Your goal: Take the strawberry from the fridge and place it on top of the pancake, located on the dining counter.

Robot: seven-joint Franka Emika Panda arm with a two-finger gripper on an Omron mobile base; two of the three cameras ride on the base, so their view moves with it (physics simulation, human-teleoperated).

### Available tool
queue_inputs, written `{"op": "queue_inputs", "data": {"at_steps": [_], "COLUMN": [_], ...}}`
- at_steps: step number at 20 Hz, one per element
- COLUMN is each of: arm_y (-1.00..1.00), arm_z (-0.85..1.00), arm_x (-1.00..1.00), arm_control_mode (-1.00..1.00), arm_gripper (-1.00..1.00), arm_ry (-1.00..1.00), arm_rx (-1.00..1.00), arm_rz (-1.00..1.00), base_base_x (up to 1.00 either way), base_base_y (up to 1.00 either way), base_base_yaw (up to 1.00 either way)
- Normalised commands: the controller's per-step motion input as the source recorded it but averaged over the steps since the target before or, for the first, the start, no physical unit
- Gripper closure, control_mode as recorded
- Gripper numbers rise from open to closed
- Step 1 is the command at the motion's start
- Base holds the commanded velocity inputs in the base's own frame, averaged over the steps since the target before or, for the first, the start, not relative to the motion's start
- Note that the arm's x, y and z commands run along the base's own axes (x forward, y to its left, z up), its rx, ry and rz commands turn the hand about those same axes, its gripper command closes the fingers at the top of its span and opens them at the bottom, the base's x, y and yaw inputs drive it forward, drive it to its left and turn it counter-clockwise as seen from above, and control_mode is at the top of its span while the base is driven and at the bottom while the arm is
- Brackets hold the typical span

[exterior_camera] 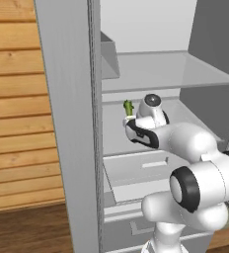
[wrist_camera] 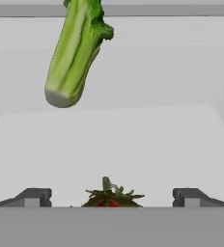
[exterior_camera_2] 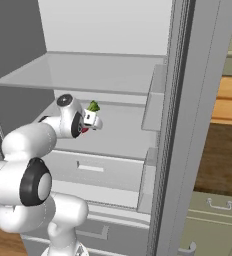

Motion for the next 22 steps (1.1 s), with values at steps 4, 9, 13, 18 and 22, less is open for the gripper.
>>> {"op": "queue_inputs", "data": {"at_steps": [4,9,13,18,22], "arm_y": [0.00,0.00,0.00,0.00,0.00], "arm_z": [0.00,0.00,0.00,-0.01,-0.01], "arm_x": [0.00,0.00,0.00,-0.07,-0.39], "arm_control_mode": [-1.00,-1.00,-1.00,-1.00,-1.00], "arm_gripper": [-1.00,1.00,1.00,1.00,1.00], "arm_ry": [0.00,0.00,0.00,0.00,0.00], "arm_rx": [0.00,0.00,0.00,0.00,0.00], "arm_rz": [0.00,0.00,0.00,-0.01,-0.04], "base_base_x": [0.00,0.00,0.00,0.00,0.00], "base_base_y": [0.00,0.00,0.00,0.00,0.00], "base_base_yaw": [0.00,0.00,0.00,0.00,0.00]}}
